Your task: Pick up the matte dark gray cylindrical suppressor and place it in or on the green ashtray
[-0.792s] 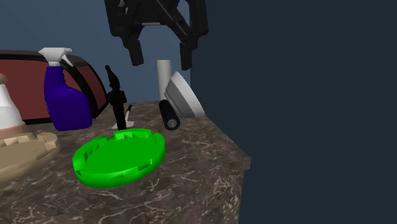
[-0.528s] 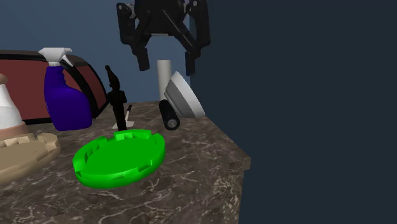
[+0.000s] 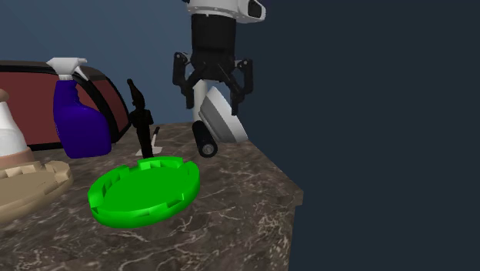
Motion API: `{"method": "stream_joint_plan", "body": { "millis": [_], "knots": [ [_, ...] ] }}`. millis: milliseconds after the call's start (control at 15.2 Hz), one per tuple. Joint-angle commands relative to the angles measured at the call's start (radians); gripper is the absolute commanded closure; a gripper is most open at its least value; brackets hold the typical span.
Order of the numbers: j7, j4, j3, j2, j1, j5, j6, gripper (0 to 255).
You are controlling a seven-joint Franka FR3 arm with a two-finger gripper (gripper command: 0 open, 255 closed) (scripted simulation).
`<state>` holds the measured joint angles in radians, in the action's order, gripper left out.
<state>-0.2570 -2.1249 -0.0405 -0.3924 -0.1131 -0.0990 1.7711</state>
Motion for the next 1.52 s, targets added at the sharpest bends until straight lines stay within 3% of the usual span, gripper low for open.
{"method": "stream_joint_plan", "body": {
  "millis": [0,462,990,1452],
  "knots": [
    [-0.022,0.04,0.007,0.079,-0.018,-0.012,0.006,0],
    [-0.095,0.213,0.035,0.348,-0.062,-0.042,-0.003,0],
    [-0.098,0.117,0.04,0.353,-0.07,-0.047,0.098,0],
    [-0.098,0.117,0.039,0.353,-0.07,-0.047,0.098,0]
  ]
}}
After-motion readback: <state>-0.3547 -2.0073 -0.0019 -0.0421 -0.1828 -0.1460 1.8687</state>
